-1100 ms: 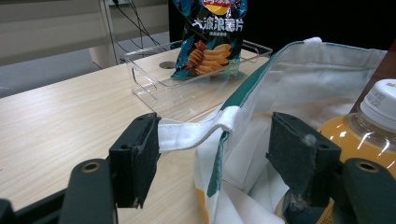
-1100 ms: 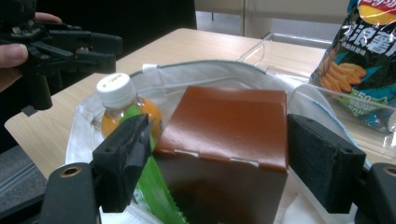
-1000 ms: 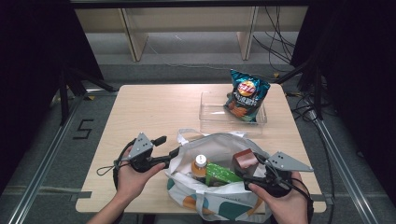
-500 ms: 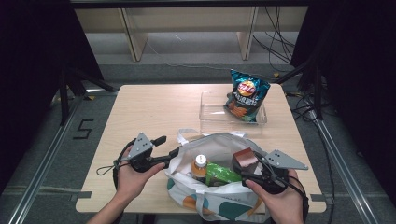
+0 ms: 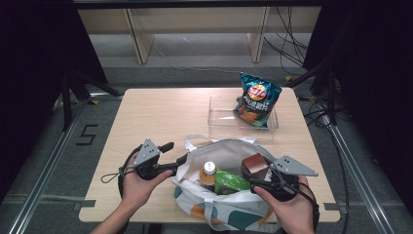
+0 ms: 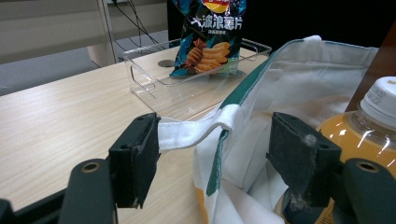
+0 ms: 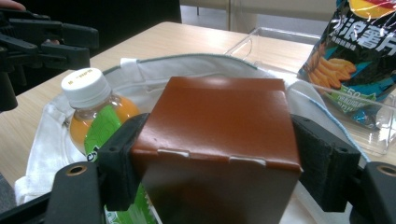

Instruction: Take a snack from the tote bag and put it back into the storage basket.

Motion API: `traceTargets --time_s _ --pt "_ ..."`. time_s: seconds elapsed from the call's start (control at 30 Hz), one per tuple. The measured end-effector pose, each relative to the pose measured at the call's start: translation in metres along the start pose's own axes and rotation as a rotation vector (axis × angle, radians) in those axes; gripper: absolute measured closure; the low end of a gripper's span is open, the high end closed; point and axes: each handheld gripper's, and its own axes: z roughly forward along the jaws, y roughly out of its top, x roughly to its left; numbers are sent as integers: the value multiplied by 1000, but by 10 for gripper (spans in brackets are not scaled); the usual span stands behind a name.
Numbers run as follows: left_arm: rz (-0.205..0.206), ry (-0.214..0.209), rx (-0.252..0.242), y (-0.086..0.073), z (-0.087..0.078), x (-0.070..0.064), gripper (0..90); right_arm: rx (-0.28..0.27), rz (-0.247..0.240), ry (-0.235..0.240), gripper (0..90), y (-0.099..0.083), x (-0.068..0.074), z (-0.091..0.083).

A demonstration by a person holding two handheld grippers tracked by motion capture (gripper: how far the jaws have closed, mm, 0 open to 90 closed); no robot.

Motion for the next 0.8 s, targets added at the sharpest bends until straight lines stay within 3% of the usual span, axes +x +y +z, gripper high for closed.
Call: traceTargets --time_s 0.13,0.23,0.27,0.33,0.37,0.53,0.57,0.7,0.73,0.8 --pt "0 0 0 0 0 0 330 -5 -7 -15 315 -1 -1 2" --pt "-1 0 0 0 0 0 330 -14 -39 -25 378 0 -2 -1" --pt "-1 0 -1 0 0 0 330 -8 -27 -21 384 0 -1 -3" --pt "-1 1 0 0 0 0 330 -16 0 -24 388 -1 -1 -4" --pt "-2 1 -1 0 0 0 330 -21 -45 -37 389 0 -4 -4" --pt "2 4 -2 0 0 0 330 -18 -30 -17 392 1 -3 -6" --pt "2 1 -6 0 0 1 331 -32 -2 -7 392 1 -2 -6" --pt "-4 1 -11 0 0 1 331 -55 -38 -11 392 7 -4 -11" --pt "-2 8 -4 1 -1 1 331 -54 7 -2 392 9 -1 -13" --pt "0 7 -3 1 -1 0 331 -67 -18 -6 392 12 -3 -17"
